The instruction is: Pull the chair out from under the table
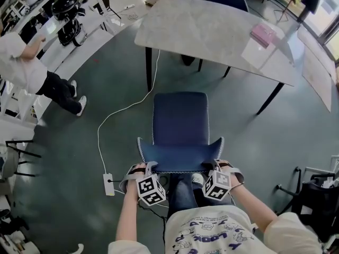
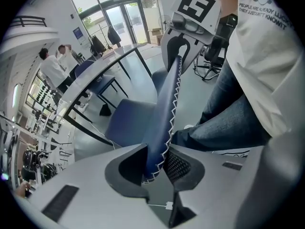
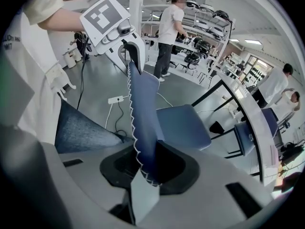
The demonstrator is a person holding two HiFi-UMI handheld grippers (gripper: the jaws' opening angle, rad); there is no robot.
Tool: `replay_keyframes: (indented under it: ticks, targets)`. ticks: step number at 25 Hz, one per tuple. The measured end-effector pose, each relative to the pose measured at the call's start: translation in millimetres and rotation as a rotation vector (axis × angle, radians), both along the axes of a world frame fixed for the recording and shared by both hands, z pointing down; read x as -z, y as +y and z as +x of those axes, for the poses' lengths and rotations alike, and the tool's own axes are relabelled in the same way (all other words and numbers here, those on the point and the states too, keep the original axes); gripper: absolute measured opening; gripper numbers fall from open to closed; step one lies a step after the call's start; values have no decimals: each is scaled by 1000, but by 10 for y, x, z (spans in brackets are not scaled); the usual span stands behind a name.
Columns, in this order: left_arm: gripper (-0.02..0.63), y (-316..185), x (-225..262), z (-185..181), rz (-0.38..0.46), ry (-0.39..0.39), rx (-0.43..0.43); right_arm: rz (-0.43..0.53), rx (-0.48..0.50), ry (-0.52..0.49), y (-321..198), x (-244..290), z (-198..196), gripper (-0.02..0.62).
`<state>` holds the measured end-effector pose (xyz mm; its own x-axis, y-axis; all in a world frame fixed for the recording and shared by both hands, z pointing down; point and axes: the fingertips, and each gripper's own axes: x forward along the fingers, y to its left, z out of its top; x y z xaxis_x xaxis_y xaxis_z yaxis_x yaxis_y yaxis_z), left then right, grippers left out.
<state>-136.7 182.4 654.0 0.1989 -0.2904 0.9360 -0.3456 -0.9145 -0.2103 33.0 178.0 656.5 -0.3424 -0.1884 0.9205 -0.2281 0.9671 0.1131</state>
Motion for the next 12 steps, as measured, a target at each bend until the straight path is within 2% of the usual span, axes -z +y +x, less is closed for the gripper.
replay_keyframes:
  ticks: [6,12]
  targets:
    - [104,96,39,-7,2,-5,13,1,6,-1,92,20,2,95]
    - [120,108,3,-7,2,41,86,-14,-1,-28,102,7,12,109]
